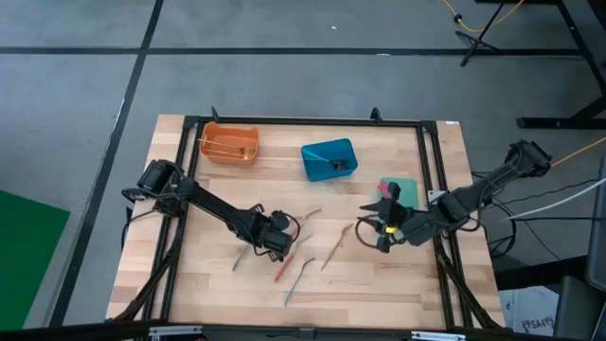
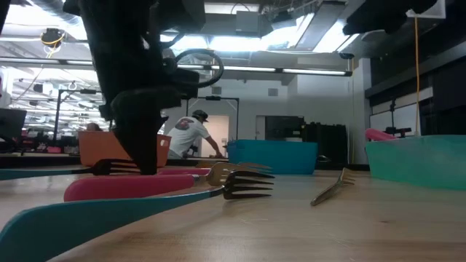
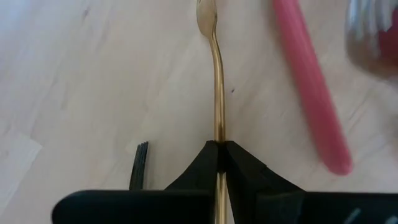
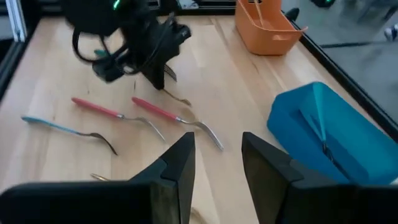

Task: Sort silverware by color (type)
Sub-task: Put the gold fork into the orange bin

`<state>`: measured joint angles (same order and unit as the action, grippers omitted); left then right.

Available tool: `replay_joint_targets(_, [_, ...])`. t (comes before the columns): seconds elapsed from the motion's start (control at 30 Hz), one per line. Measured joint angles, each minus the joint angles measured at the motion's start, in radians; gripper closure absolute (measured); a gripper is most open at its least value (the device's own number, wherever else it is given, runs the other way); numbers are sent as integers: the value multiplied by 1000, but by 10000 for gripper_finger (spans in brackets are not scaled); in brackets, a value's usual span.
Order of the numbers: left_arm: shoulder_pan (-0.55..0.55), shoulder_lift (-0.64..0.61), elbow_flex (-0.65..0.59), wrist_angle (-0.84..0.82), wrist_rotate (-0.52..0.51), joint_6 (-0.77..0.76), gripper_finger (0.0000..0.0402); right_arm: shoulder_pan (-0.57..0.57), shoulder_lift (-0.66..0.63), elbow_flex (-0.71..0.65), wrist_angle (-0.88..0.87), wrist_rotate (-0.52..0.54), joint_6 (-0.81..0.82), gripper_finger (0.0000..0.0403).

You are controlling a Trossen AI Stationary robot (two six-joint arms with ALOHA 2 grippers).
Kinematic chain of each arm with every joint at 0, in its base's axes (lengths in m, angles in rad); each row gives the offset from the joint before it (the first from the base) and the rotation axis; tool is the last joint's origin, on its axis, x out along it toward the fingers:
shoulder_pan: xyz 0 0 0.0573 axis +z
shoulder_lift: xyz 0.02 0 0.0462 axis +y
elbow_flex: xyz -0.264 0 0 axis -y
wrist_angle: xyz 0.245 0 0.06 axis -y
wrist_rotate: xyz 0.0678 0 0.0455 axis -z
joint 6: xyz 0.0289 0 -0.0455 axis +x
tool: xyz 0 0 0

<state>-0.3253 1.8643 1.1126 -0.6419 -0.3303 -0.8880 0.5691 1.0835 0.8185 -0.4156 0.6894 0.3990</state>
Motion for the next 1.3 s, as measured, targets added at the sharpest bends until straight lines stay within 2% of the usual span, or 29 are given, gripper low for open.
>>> replay_joint_targets(0.2, [18, -45, 0, 16, 0, 3, 390, 0, 83, 0, 128, -1, -192, 281])
replay_joint_targets(0.37, [32, -65, 1, 48, 5, 7, 390, 0, 146, 0, 271, -41, -356, 281])
replay_joint_targets(0.57, [43, -65, 1, 159, 9, 52, 390, -14, 197, 0, 365, -59, -482, 281])
replay_joint_targets(0.77, [52, -65, 3, 292, 17, 87, 390, -87, 205, 0, 365, -151, -484, 281])
replay_joint_targets(1.1, [85, -65, 3, 422, 128, 87, 390, -204, 205, 0, 364, -372, -486, 281])
replay_joint_targets(1.3, [107, -66, 3, 479, 177, 87, 390, -240, 205, 0, 362, -395, -486, 281])
